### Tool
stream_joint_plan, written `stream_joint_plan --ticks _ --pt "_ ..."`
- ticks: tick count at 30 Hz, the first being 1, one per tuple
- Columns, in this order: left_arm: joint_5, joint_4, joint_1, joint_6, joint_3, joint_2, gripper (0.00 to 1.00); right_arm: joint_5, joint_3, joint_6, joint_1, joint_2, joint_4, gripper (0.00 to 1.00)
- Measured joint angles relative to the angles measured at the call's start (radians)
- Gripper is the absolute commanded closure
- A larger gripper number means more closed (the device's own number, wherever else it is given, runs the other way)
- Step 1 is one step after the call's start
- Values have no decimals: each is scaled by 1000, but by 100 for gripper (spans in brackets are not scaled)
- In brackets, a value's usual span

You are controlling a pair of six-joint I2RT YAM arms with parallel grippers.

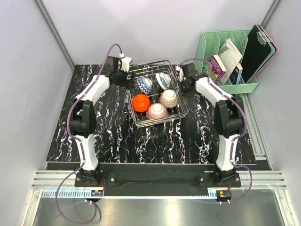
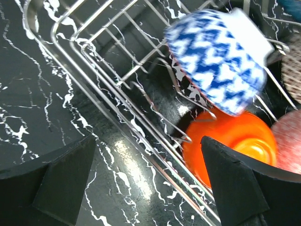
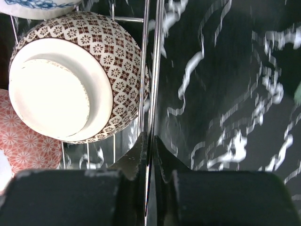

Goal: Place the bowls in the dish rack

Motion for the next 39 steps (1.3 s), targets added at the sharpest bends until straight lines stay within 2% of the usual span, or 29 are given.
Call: stream_joint_plan --ticks 5,8,10,14,17,39 --pt "-6 -9 -18 14 13 26 2 19 -123 36 4 -100 -22 99" --pt "-14 -16 -28 21 25 44 7 32 -174 61 13 -148 -26 99" --pt "-21 -18 -37 23 32 54 17 40 -206 76 24 -178 -24 99" --pt "-45 -23 -63 37 53 69 29 52 -253 106 45 -221 -18 99" --pt "-63 -27 -72 45 70 81 32 68 -289 121 56 -237 -16 99" --pt "-114 -68 -116 74 201 168 35 90 -378 183 71 -294 11 100"
